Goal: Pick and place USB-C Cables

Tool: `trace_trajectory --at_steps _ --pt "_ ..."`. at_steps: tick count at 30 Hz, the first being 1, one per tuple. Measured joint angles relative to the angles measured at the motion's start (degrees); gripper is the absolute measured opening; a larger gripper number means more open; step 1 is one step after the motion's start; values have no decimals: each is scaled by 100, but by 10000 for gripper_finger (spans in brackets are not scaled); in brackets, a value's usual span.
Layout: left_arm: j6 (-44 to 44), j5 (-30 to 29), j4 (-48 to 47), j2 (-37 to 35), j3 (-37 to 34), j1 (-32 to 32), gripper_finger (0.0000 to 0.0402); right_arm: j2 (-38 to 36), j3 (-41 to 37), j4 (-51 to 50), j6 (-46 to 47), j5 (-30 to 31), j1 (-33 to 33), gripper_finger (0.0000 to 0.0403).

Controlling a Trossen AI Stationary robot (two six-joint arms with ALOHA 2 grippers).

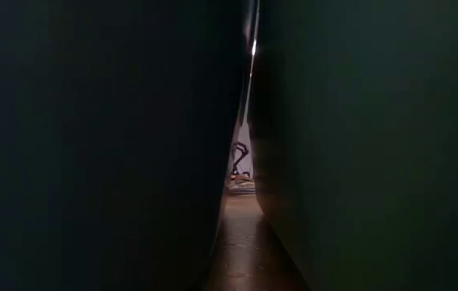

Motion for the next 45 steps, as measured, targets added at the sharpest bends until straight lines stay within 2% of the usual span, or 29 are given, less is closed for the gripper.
trace_trajectory --at_steps 26,29,32,37,40,43,45 --pt "0 -1 0 -1 -1 -1 8 2 0 2 -13 7 0 55" --pt "0 -1 0 0 -1 0 10 41 0 41 -140 281 -2 55" --pt "0 -1 0 -1 -1 2 11 39 0 145 -126 302 -4 55" --pt "0 0 0 1 0 1 8 39 0 806 -93 128 -2 55" --pt "2 -73 38 1 -1 -1 9 41 0 1566 422 171 -2 55" --pt "-14 -693 343 1 0 0 11 39 0 2540 997 758 0 55" --pt "-329 -1144 732 0 -1 2 12 39 0 3232 1361 1073 -2 55"
